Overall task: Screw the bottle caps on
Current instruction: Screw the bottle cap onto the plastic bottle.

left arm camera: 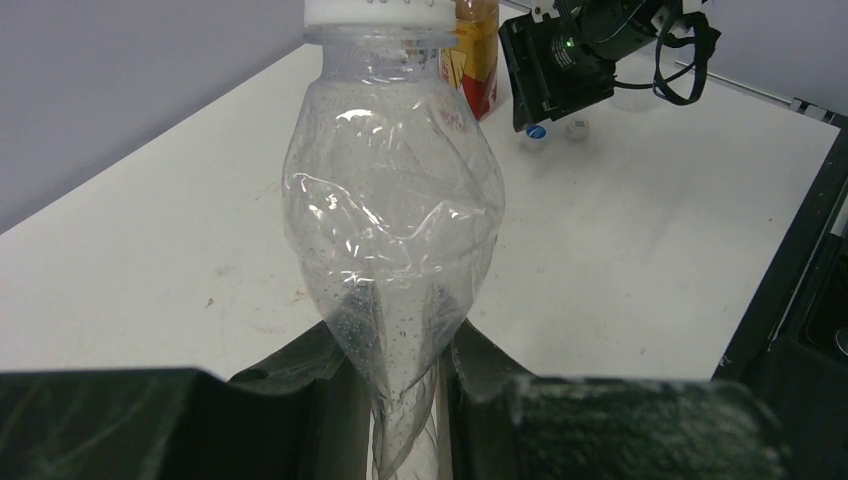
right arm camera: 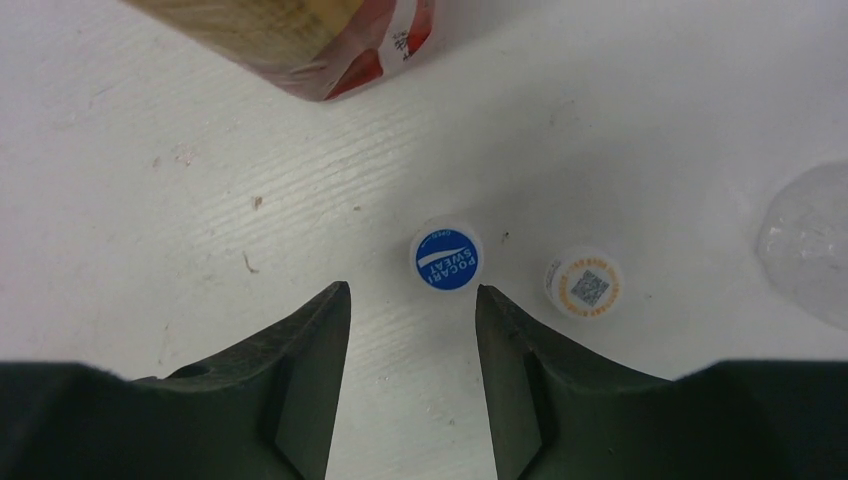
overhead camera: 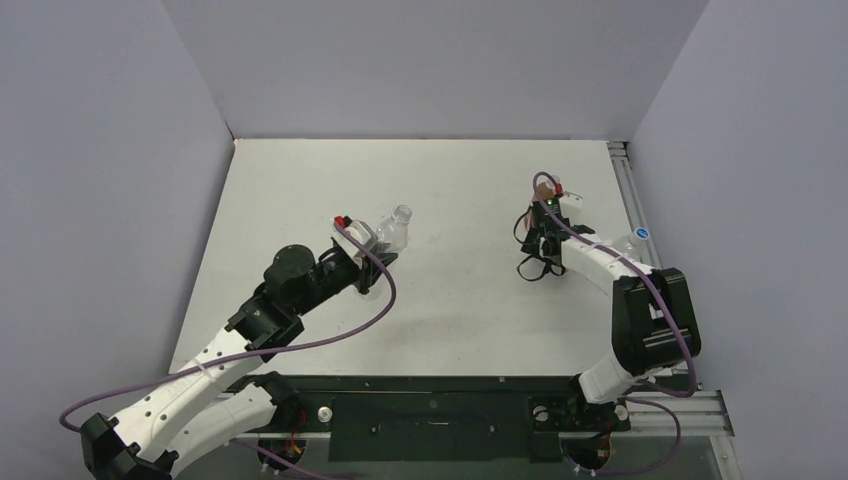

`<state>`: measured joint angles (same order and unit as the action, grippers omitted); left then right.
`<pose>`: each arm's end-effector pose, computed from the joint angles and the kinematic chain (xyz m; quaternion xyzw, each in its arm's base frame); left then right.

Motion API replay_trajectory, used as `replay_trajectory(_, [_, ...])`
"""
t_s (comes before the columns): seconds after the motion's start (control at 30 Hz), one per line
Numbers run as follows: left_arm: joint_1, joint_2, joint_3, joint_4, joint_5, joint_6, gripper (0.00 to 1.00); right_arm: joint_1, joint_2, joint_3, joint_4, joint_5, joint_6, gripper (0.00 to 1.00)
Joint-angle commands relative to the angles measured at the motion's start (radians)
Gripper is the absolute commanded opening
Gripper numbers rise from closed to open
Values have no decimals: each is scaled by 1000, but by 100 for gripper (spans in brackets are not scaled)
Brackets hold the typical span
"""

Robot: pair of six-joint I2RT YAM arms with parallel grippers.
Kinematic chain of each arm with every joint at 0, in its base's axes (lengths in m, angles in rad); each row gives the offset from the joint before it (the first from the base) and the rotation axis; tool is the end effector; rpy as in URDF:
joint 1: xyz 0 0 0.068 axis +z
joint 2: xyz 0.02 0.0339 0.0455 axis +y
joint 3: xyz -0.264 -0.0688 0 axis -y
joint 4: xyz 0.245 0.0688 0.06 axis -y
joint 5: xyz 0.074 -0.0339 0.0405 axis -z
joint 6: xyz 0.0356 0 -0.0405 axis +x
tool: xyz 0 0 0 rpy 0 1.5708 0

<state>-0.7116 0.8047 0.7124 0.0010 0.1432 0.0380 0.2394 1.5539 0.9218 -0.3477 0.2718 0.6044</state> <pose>0.1445 -0.1313 0.3309 0.3146 0.6679 -0.2721 0.6171 0.3024 0.0640 0.1912 0.2108 0.9249 -0.0001 0.3163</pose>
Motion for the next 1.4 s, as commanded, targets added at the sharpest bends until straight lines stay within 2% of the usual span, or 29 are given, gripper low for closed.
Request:
replay_trajectory(0.0, [1, -33, -14, 65, 15, 9, 0, -38, 43, -10, 127, -20, -11, 45])
replay_trajectory(0.5, [2, -39, -33, 83, 24, 6, 0, -71, 130, -10, 158, -69, 0, 43])
replay_trajectory(0.8, [1, -33, -43, 87, 21, 6, 0, -19, 126, -18, 153, -69, 24, 30])
replay_trajectory(0.9, [2, -23, -43, 84, 33, 13, 0, 19, 98, -5, 121, -58, 31, 16])
replay_trajectory(1.03, [2, -11, -41, 67, 110, 44, 0, 90, 15, 57, 4, -56, 29, 3])
replay_trajectory(1.17, [1, -15, -42, 57, 214, 73, 0, 132, -134, 129, -122, -159, 18, 1])
replay_trajectory(1.37, [2, 6, -34, 38, 373, 107, 0, 165, -351, 239, -228, -534, 1, 1])
